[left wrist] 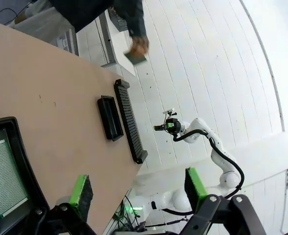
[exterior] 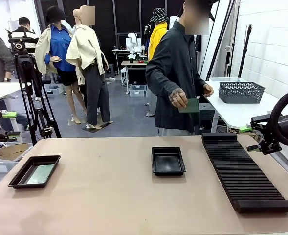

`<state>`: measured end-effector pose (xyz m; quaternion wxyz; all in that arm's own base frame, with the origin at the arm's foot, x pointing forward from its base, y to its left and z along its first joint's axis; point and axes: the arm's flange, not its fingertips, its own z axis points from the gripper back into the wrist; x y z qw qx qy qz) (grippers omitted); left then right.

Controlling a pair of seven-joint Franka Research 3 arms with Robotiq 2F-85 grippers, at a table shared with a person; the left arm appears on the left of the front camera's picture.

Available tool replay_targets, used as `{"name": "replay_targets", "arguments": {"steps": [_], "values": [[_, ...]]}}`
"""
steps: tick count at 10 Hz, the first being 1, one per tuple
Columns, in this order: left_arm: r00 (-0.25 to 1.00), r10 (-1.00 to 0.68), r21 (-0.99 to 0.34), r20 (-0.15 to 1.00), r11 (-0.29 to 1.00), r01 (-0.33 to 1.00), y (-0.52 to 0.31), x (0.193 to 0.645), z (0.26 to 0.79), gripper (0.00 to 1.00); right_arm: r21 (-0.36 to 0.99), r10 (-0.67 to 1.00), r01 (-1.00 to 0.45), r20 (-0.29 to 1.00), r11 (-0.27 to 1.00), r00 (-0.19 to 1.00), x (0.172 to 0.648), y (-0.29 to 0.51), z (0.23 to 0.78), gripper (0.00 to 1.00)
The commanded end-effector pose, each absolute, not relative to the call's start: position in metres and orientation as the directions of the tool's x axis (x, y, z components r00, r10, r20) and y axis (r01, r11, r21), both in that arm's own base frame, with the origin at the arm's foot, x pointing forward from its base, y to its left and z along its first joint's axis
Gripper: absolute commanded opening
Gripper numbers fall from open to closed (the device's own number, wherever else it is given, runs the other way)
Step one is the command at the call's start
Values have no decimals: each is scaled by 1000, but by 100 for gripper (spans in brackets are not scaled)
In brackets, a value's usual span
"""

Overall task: Inspect and transfer BCBs to ESD trays.
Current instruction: Pick up the Blank PCB from the PCB Rack and place it in the right ESD tray.

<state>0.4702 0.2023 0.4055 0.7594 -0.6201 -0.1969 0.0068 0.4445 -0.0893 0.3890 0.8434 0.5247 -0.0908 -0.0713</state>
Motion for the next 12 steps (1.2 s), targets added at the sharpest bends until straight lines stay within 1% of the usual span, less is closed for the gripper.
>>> {"name": "replay_targets", "arguments": {"steps": [1,3,4,5,6,7,8,9,10,12], "values": [[921,258,-944,292,233,234,203,469,406,100,908,-202,18,74,419,977,463,-99,390,100],[921,258,-944,292,233,234,203,469,406,100,914,-186,-5,88,405,979,475,-108,391,100],[921,258,-944,292,233,234,203,469,406,100,913,-171,11,64,407,983,470,-110,389,100],[921,258,-944,292,233,234,203,469,406,100,891,-151,-14,93,454,984,437,-110,393,100],[921,258,-944,292,233,234,203,469,406,100,868,-146,32,47,495,988,398,-110,395,100],[921,258,-944,292,233,234,203,469,406,100,857,-138,55,19,512,990,364,-109,394,100],[921,258,-944,292,233,234,203,469,406,100,876,-123,10,56,483,991,342,-112,393,100],[921,258,-944,292,233,234,203,469,406,100,887,-137,-19,92,462,986,339,-118,391,100],[921,258,-944,292,233,234,203,469,406,100,869,-130,33,36,495,991,376,-113,384,100],[921,258,-944,292,233,234,203,469,406,100,869,-130,33,36,495,991,376,-113,384,100]]}}
